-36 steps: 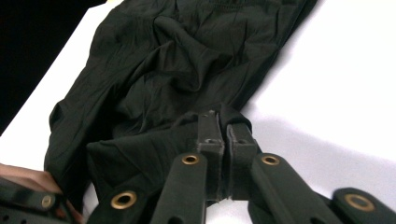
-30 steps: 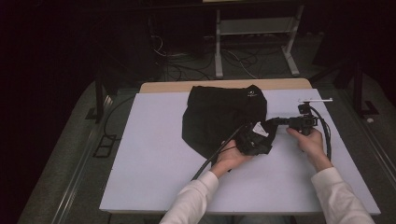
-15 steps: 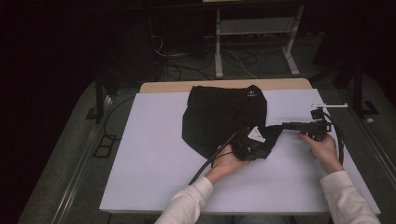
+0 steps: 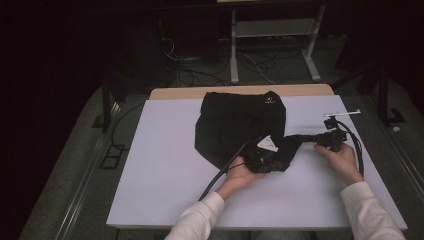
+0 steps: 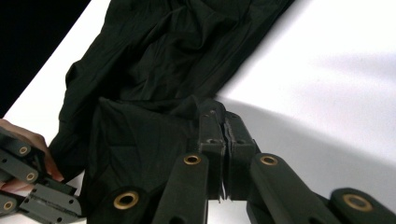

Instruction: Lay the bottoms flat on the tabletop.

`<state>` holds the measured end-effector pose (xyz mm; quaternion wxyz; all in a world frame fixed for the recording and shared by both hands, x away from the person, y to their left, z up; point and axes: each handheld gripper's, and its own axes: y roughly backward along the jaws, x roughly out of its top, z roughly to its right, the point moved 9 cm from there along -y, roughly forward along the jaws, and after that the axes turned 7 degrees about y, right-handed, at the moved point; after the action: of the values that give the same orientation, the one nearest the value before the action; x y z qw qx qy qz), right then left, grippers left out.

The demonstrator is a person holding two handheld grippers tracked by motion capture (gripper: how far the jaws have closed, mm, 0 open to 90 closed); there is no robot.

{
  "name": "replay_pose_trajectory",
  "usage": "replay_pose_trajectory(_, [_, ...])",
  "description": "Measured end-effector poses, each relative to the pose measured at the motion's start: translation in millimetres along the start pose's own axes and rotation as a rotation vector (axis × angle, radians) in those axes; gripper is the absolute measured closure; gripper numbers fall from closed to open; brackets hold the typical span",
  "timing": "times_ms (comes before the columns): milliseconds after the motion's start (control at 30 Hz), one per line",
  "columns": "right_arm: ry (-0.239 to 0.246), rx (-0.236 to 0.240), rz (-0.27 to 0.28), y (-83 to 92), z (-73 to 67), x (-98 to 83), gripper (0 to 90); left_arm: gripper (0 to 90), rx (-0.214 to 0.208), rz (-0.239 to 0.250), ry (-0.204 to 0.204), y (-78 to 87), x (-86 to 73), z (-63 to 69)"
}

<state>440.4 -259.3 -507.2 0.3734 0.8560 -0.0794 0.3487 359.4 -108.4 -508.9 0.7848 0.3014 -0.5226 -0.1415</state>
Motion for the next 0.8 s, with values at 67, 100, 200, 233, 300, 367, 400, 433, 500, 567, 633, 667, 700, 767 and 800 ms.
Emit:
replay_pose_trajectory(67, [-0.010, -0.004, -0.003, 4.7, -5.0, -2.7, 87.5, 88.9, -0.007, 0.002, -0.001, 2.5, -1.4, 0.8])
replay_pose_trajectory(100, [-0.026, -0.013, 0.002, 8.5, -9.1, -6.3, 87.7, 88.9, -0.015, 0.005, 0.004, 3.4, -2.5, 2.1])
replay_pose_trajectory(200, [-0.055, -0.008, -0.009, 12.8, -17.3, -17.4, 87.7, 88.8, -0.022, -0.014, -0.006, 6.8, -10.5, 5.9])
replay_pose_trajectory(233, [-0.055, -0.008, -0.009, 12.8, -17.3, -17.4, 87.7, 88.8, -0.022, -0.020, -0.011, 8.0, -12.7, 6.7])
replay_pose_trajectory(300, [-0.071, -0.009, -0.026, 15.1, -22.8, -26.2, 87.7, 88.8, -0.023, -0.026, -0.006, 9.5, -17.0, 8.3])
replay_pose_trajectory(367, [-0.100, -0.009, -0.035, 19.8, -29.8, -37.7, 87.7, 88.8, -0.027, -0.034, -0.006, 10.0, -19.9, 11.2])
replay_pose_trajectory(400, [-0.126, -0.005, -0.036, 25.7, -35.8, -46.7, 87.7, 88.8, -0.026, -0.056, -0.021, 10.4, -23.1, 14.8])
replay_pose_trajectory(433, [-0.131, -0.001, -0.032, 28.0, -37.5, -49.3, 87.7, 88.8, -0.022, -0.068, -0.028, 10.3, -24.8, 16.2])
replay_pose_trajectory(500, [-0.139, 0.001, -0.030, 30.4, -39.4, -52.9, 87.7, 88.3, -0.017, -0.073, -0.034, 10.6, -25.8, 17.2])
replay_pose_trajectory(567, [-0.148, 0.001, -0.040, 33.4, -40.8, -60.8, 87.7, 86.4, -0.019, -0.064, -0.040, 12.0, -25.6, 18.4])
replay_pose_trajectory(633, [-0.158, -0.001, -0.045, 33.8, -39.5, -63.8, 87.7, 80.8, -0.007, -0.022, -0.045, 14.7, -20.4, 18.3])
replay_pose_trajectory(667, [-0.165, -0.001, -0.038, 33.4, -37.5, -62.8, 87.7, 69.4, -0.010, -0.003, -0.046, 15.6, -18.0, 18.7])
replay_pose_trajectory(700, [-0.165, -0.001, -0.038, 33.4, -37.5, -62.8, 87.7, 69.4, -0.018, 0.015, -0.044, 17.1, -15.2, 19.5])
replay_pose_trajectory(767, [-0.171, -0.009, -0.033, 32.8, -34.8, -61.1, 87.7, 63.9, -0.030, 0.023, -0.039, 18.1, -13.2, 20.7])
replay_pose_trajectory(800, [-0.172, -0.013, -0.028, 32.8, -32.4, -60.3, 87.7, 54.2, -0.020, 0.012, -0.041, 17.1, -14.1, 20.4])
